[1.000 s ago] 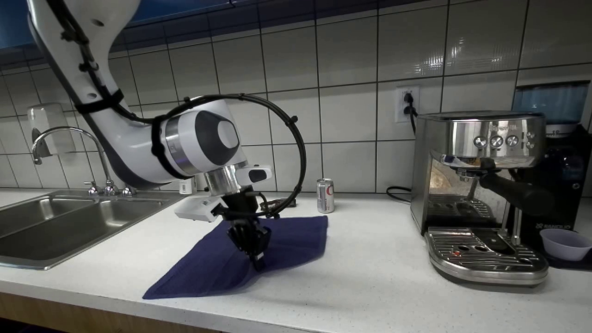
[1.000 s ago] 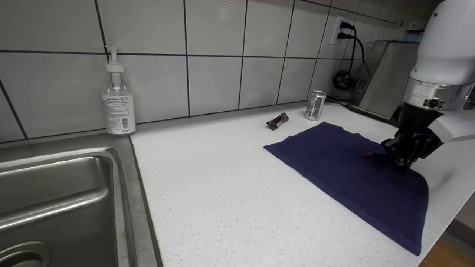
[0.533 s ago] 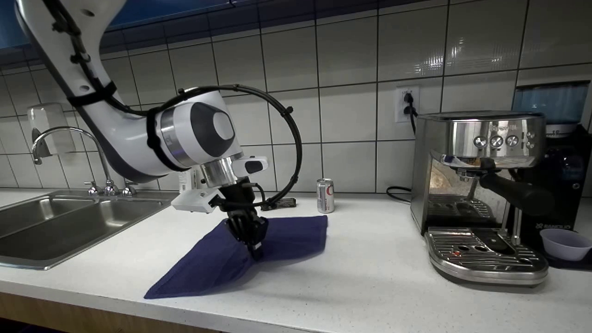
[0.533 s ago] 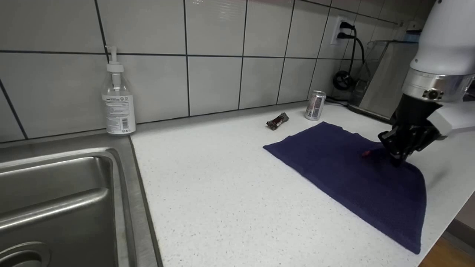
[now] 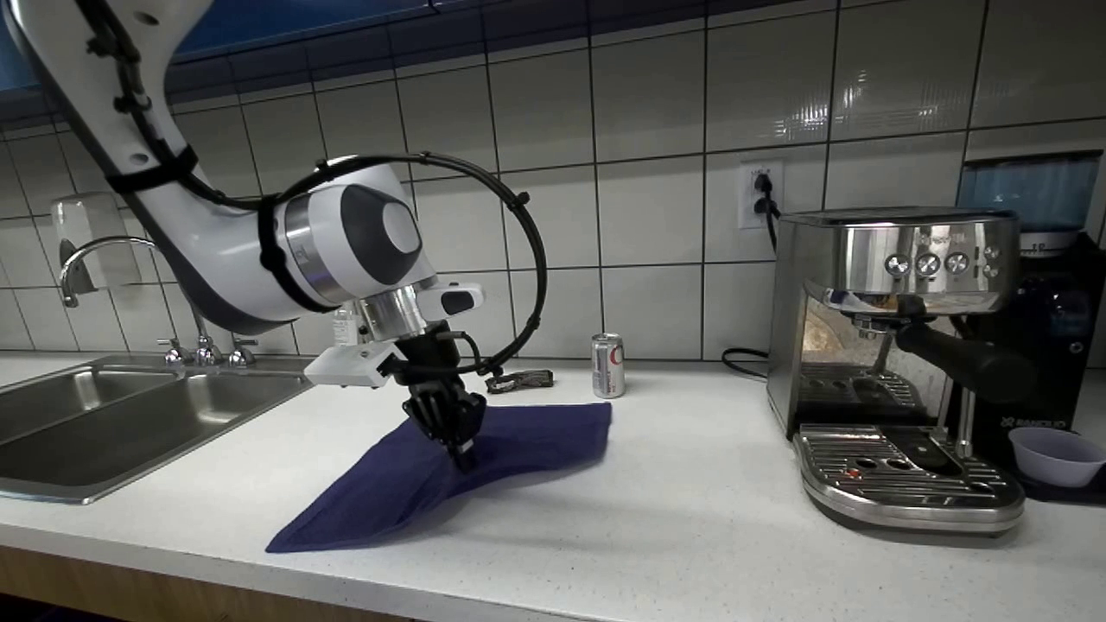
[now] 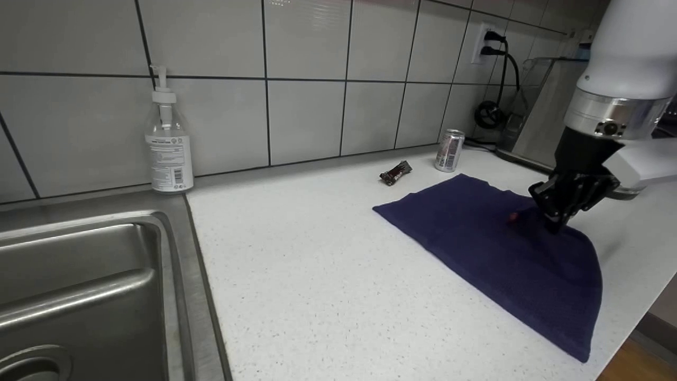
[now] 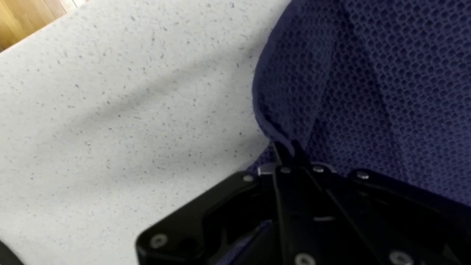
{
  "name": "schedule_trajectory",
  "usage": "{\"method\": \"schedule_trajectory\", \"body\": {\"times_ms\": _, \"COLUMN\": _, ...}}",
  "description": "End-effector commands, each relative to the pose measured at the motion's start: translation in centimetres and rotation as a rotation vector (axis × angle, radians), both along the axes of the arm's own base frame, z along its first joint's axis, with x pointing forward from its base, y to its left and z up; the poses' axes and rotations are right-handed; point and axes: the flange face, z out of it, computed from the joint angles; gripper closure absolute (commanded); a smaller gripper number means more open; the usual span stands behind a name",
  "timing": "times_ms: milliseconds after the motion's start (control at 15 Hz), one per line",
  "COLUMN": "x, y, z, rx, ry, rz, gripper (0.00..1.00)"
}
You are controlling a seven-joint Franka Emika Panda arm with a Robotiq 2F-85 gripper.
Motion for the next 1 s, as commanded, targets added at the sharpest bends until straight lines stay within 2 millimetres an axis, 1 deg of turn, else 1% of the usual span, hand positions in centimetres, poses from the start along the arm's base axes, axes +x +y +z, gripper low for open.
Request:
{"method": "schedule_trajectory", "body": {"times_ms": 0, "x": 0.4, "y": 1.4, "z": 1.1, "rx": -0.009, "ry": -0.031, "rz": 0.017, "gripper": 0.99}}
{"method": "schedule_trajectory", "body": {"times_ms": 467, "x": 1.0, "y": 4.2, "z": 1.8, "rx": -0.006, "ry": -0.049, "rz": 0.046, "gripper": 0.99}}
{"method": "schedule_trajectory", "body": {"times_ms": 933, "x": 2.2, "y": 7.8, "z": 2.1, "rx": -0.002, "ry": -0.070, "rz": 0.052, "gripper": 0.99}}
